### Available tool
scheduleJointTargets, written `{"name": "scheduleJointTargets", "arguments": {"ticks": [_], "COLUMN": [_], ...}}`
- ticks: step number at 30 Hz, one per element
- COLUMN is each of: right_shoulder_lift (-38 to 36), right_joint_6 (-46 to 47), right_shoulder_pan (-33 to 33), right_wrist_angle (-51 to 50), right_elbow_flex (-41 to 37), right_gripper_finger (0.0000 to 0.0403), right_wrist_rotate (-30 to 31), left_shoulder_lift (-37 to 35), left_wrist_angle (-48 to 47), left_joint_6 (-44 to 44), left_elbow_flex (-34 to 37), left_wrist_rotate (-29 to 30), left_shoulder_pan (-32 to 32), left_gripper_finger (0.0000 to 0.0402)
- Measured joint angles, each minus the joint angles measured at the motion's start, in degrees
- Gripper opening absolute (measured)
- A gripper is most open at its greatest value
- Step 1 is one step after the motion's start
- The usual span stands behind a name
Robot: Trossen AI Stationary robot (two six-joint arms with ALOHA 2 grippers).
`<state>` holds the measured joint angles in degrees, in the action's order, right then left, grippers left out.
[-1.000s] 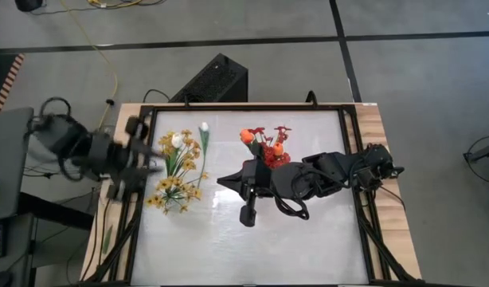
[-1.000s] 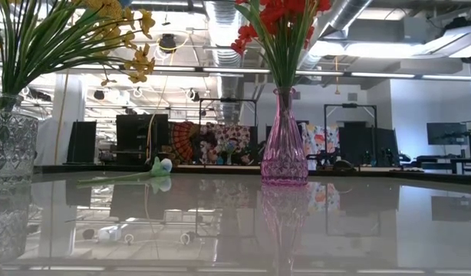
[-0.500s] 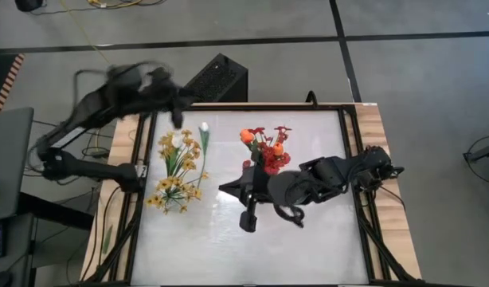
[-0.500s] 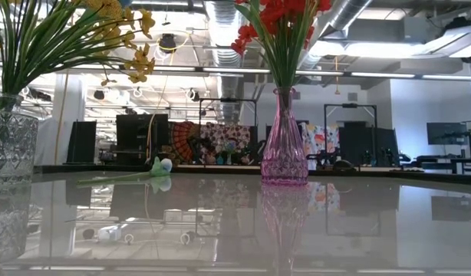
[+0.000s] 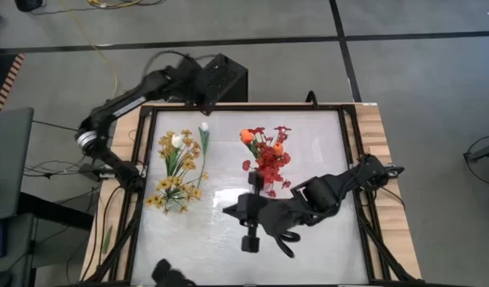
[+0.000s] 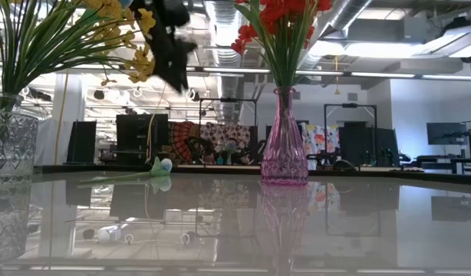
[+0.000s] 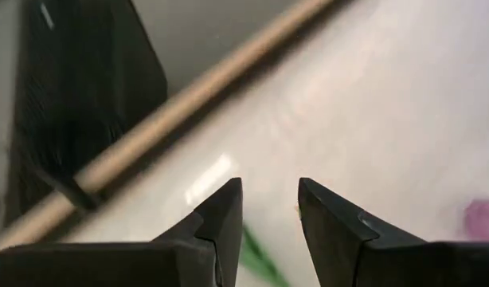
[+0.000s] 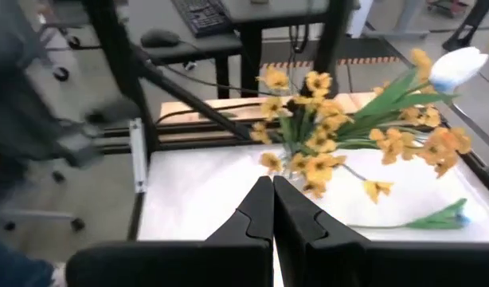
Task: Sort flowers into vase by color
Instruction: Put the white flower into the transparent vase
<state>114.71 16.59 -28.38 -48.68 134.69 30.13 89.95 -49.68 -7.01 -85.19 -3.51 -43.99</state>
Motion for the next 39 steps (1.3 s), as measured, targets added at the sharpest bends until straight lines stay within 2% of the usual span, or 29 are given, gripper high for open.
{"name": "scheduleJointTargets", "arguments": {"ticks": [4,7,14,23,33,39], "right_shoulder_lift": [-0.33,-0.48,-2.19,-3.45,-3.92,-3.9], "right_joint_6": [-2.44,-3.31,-1.49,-3.54,-4.66,-4.63], "right_shoulder_pan": [-1.93,-2.9,-2.98,-2.49,-0.65,-0.51], "right_wrist_angle": [-1.23,-3.45,-9.42,-13.19,-13.33,-13.08], "right_elbow_flex": [0.0,0.0,-0.01,0.02,0.02,0.02], "right_gripper_finger": [0.0027,0.0027,0.0027,0.0027,0.0027,0.0027], "right_wrist_rotate": [1.53,3.27,3.27,3.01,-1.64,-1.9], "left_shoulder_lift": [5.88,7.43,7.85,7.84,7.76,8.38], "left_wrist_angle": [-3.68,-3.03,2.82,11.32,15.42,16.05], "left_joint_6": [-1.25,-3.69,-9.66,-17.41,-19.19,-19.17], "left_elbow_flex": [1.15,4.33,15.77,28.08,30.1,30.03], "left_wrist_rotate": [-1.63,-2.22,-0.22,-2.44,-1.68,0.31], "left_shoulder_pan": [0.36,1.56,4.2,7.44,11.02,12.91], "left_gripper_finger": [0.0111,0.0111,0.0111,0.0111,0.0112,0.0112]}}
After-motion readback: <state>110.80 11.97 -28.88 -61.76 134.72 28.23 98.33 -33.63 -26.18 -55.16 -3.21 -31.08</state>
